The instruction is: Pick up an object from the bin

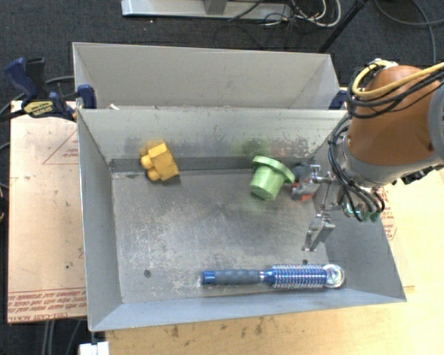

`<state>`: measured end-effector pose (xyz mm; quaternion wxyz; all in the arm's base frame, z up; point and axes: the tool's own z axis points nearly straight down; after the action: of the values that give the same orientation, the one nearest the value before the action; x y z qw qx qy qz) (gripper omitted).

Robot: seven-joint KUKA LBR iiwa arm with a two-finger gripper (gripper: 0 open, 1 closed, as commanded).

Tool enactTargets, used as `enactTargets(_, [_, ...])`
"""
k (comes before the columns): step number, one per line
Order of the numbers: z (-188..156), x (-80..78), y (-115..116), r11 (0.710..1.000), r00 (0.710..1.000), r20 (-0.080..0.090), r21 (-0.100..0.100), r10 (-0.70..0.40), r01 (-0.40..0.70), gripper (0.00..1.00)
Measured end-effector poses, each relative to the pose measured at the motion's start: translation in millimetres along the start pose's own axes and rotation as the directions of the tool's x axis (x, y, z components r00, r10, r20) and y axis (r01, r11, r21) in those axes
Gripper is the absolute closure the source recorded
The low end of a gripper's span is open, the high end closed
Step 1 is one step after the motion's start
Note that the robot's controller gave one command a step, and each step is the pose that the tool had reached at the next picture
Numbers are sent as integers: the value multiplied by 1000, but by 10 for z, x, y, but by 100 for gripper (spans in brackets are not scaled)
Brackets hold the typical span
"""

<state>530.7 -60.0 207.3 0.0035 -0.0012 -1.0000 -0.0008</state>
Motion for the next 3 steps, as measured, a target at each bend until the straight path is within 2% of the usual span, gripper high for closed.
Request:
enactTargets(1, [1273,419,-148,999,999,7,0,43,-43,0])
enactTargets(2, [1247,411,-145,999,999,7,1,38,-38,100])
enactTargets(3, [279,434,48,1000,1000,15,2,-3,3,100])
